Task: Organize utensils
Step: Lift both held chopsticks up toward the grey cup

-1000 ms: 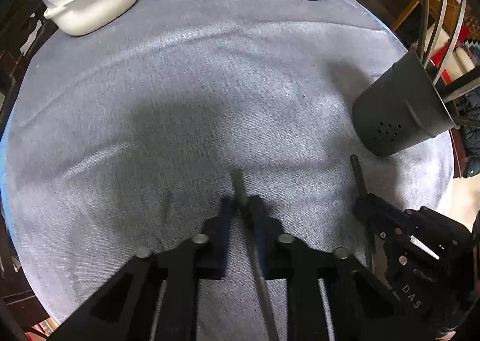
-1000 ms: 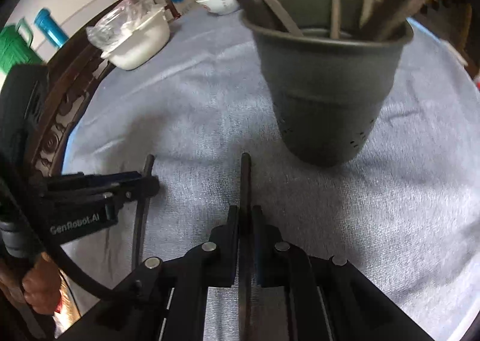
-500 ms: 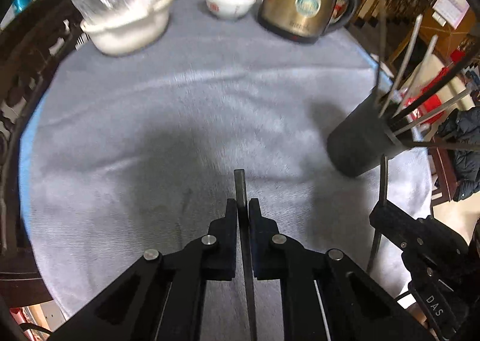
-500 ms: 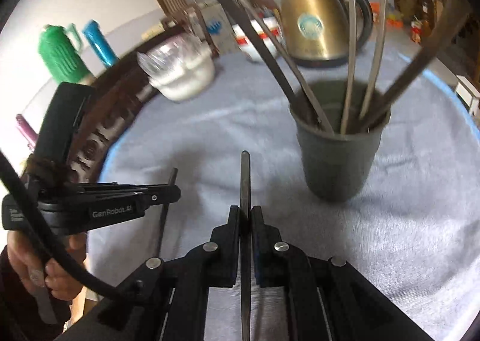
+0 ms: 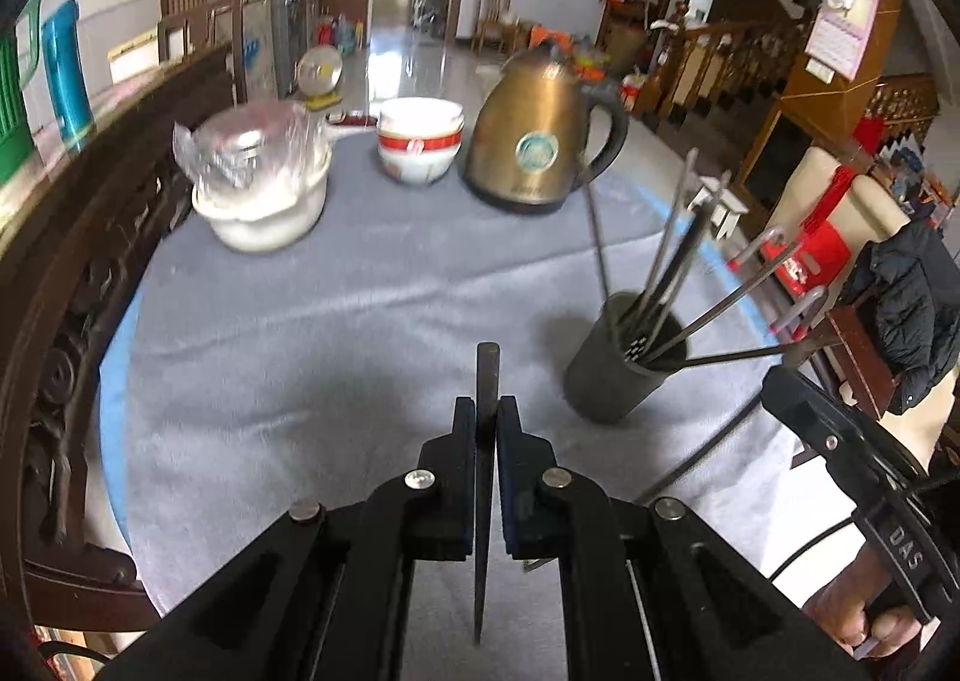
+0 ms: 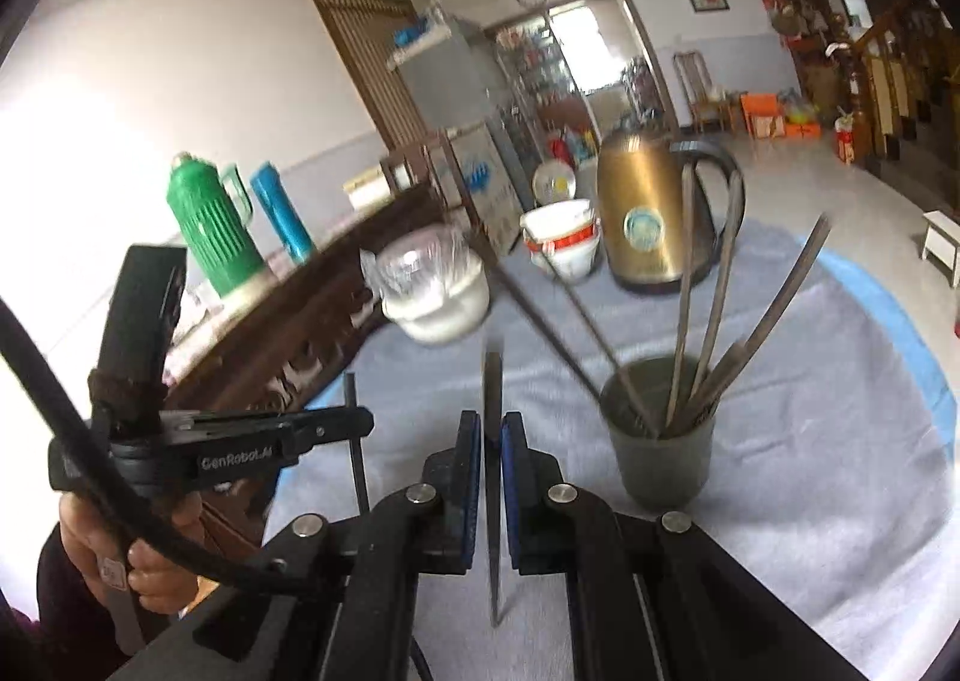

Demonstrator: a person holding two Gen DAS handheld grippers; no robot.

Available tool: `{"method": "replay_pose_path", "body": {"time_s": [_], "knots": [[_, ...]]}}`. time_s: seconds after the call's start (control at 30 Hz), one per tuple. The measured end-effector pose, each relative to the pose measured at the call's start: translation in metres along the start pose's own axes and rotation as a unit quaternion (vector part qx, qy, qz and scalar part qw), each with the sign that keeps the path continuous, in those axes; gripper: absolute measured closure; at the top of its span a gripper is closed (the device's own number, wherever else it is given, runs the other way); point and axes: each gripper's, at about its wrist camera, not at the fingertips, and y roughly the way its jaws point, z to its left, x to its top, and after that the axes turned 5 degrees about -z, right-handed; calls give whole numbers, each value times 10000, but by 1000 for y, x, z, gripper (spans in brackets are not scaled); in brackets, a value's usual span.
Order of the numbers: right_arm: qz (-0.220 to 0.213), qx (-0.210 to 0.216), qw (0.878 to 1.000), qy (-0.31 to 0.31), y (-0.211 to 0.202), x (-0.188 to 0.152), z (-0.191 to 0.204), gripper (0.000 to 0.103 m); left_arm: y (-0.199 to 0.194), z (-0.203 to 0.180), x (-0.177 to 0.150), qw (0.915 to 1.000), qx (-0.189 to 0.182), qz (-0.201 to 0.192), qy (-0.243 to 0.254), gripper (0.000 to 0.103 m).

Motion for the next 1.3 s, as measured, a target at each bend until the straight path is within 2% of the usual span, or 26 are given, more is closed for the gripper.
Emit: {"method": "replay_pose_path", "body": {"time_s": [0.17,0.33,0.5,0.63,0.7,0.8,0.83,0.87,0.93,1.03,1.13,1.2,1.27,1.3], "knots": [[-256,-52,9996,78,-16,11,-2,96,-22,-14,9,9994,5,-314,131,96],[-259,-77,9996,49,-19,12,0,96,-30,-19,13,9984,87,-496,253,96],[-29,3,9994,337,-20,6,-13,95,-15,-2,3,9996,159,-203,83,96],[276,83,9959,853,-23,0,-42,93,8,21,-10,9997,177,181,-64,96],[349,-17,9944,998,-24,-6,-54,89,18,29,-18,9991,247,329,-137,96],[399,-215,9928,1105,-23,-18,-67,62,35,42,-28,9976,174,598,-310,95],[363,-219,9923,1163,-22,-24,-71,40,43,46,-32,9967,175,708,-345,94],[316,-247,9922,1180,-21,-27,-73,35,49,48,-36,9960,224,789,-359,92],[331,-428,9923,1111,-13,-34,-75,38,61,52,-43,9942,275,961,-397,92],[629,-519,9897,1174,12,-40,-80,63,76,58,-54,9914,234,1185,-498,92],[819,-510,9843,1480,35,-44,-90,64,87,63,-57,9893,214,1322,-581,91],[942,-475,9803,1671,50,-43,-96,64,94,67,-56,9885,184,1366,-620,77],[1027,-464,9765,1838,63,-43,-100,64,103,71,-52,9874,262,1428,-627,69],[1063,-462,9750,1894,67,-44,-101,64,110,72,-49,9868,306,1466,-616,69]]}}
